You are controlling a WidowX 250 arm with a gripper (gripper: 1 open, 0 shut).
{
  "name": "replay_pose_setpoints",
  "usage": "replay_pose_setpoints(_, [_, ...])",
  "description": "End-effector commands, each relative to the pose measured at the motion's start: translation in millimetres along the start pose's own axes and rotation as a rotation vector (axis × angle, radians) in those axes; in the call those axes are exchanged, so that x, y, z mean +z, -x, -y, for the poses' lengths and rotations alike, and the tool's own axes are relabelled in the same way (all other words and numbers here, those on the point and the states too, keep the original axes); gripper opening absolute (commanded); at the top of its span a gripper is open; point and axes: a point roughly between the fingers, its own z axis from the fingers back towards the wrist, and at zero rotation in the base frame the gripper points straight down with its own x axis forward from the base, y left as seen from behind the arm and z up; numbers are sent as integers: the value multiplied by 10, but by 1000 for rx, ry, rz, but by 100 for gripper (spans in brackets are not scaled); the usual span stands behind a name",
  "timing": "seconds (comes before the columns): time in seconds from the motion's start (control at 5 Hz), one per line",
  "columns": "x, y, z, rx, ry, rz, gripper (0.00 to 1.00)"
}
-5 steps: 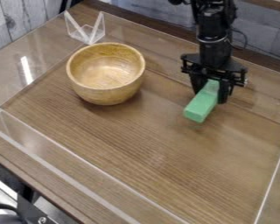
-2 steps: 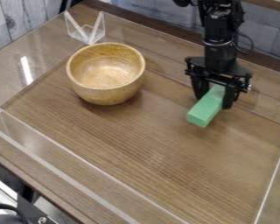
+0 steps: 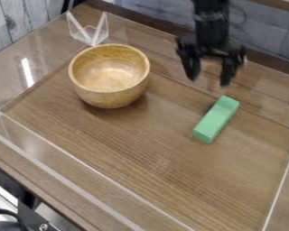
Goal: Move green object from inside the wooden bowl to the table next to it
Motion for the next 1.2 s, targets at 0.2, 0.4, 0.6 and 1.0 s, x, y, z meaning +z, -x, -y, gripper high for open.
replay_pose_setpoints(0.2, [966, -10, -260, 90, -11, 174, 100])
replay_pose_setpoints(0.4, [931, 44, -49, 21, 5, 152, 100])
replay_pose_setpoints(0.6, [888, 87, 109, -42, 19, 131, 100])
replay_pose_setpoints(1.0, [753, 207, 178, -102, 34, 82, 100])
